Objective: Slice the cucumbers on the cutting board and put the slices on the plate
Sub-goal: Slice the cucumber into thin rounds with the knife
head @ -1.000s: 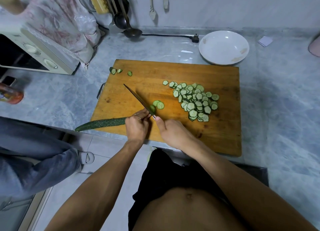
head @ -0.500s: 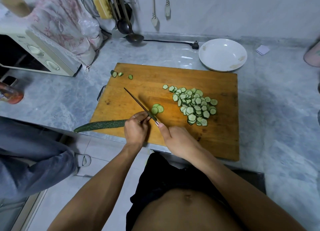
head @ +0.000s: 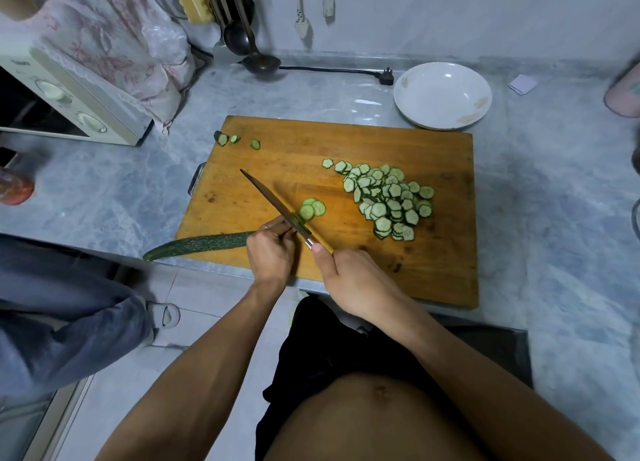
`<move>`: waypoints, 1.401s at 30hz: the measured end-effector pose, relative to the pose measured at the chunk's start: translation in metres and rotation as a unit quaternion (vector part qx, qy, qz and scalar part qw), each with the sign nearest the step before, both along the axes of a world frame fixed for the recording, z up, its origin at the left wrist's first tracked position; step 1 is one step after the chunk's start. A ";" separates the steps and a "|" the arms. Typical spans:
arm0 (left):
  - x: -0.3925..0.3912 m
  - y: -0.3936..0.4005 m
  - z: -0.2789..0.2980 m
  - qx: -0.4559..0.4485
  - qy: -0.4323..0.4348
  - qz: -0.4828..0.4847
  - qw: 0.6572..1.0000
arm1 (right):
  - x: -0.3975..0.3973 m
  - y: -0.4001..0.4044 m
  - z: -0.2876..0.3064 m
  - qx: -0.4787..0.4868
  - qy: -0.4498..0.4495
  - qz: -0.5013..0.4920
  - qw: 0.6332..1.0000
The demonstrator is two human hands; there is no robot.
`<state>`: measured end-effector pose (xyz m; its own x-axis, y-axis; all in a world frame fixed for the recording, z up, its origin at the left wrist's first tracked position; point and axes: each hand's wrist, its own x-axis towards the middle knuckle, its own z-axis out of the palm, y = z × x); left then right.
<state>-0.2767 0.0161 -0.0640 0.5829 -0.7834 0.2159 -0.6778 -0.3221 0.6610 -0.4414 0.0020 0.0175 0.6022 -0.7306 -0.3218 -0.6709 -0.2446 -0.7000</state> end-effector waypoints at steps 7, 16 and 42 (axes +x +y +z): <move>0.000 -0.001 -0.002 -0.026 0.068 0.012 0.997 | -0.001 -0.018 0.013 0.057 0.031 0.002 0.998; 0.003 -0.002 0.001 0.019 0.043 0.014 0.999 | 0.019 -0.014 -0.011 0.031 0.019 -0.011 0.999; 0.007 -0.006 0.003 0.013 0.027 -0.066 0.997 | -0.027 -0.050 -0.018 0.090 -0.019 -0.096 0.991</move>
